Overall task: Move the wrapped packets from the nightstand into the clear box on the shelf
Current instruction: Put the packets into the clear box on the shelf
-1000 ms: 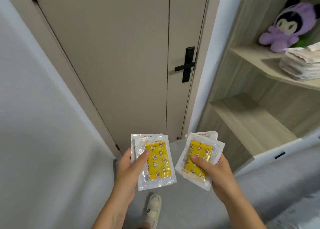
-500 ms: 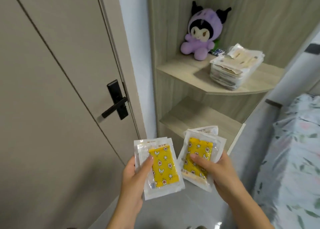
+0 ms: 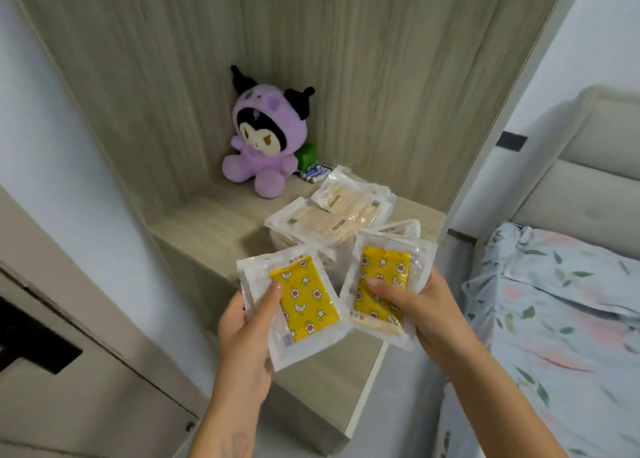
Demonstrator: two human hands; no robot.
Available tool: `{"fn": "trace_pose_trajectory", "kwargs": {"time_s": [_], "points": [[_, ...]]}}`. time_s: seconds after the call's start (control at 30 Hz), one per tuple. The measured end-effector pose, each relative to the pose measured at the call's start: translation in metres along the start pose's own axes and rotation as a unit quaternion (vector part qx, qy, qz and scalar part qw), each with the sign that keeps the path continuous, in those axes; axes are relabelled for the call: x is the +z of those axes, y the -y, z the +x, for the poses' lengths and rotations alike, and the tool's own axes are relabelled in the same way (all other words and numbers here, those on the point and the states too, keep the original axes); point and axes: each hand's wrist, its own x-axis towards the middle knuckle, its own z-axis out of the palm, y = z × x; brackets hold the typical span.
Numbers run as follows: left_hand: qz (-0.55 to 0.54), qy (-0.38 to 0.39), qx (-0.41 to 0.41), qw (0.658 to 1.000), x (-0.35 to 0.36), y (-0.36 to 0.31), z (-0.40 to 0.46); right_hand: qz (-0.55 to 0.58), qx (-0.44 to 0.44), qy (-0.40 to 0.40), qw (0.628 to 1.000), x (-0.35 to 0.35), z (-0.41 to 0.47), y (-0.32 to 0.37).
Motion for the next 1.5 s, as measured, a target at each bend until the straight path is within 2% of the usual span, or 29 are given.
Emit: {"fn": "trace_pose_trajectory", "kwargs": {"time_s": [0.17,0.3,0.43,0.67,0.83,1.03,1.13,1.27,1.37,1.43,1.5], "points": [[0.012,-0.03,0.044,0.998,0.029,-0.02,0.036,0.023,-0.039,-0.021,0.999,-0.039,0.057,0.03],[0.087,-0.027,0.069,0.993,0.044,-0.035,0.068,0.027,-0.076,-0.014,0.997,-0.057,0.096,0.057],[0.196,-0.04,0.087,0.976,0.063,-0.04,0.1,-0.05,-0.089,0.019,0.995,-0.058,0.132,0.083],[0.337,-0.058,0.175,0.923,0.087,-0.043,0.102,-0.176,-0.026,0.131,0.975,-0.024,0.187,0.081],[0.442,-0.053,0.193,0.875,0.083,-0.045,0.102,-0.298,0.008,0.165,0.94,-0.011,0.212,0.074],[0.486,-0.097,0.224,0.84,0.081,-0.038,0.1,-0.41,0.033,0.241,0.879,-0.016,0.223,0.096],[0.508,-0.138,0.242,0.815,0.076,-0.026,0.1,-0.456,0.035,0.246,0.854,-0.012,0.227,0.092],[0.581,-0.194,0.223,0.759,0.077,-0.007,0.099,-0.505,0.005,0.247,0.827,-0.004,0.227,0.088],[0.608,-0.179,0.162,0.756,0.08,-0.002,0.097,-0.508,-0.052,0.228,0.829,0.001,0.223,0.083],[0.619,-0.165,0.151,0.753,0.08,-0.002,0.098,-0.506,-0.064,0.216,0.833,0.001,0.223,0.079],[0.618,-0.154,0.145,0.757,0.082,-0.002,0.1,-0.534,-0.071,0.206,0.817,0.002,0.224,0.074]]}}
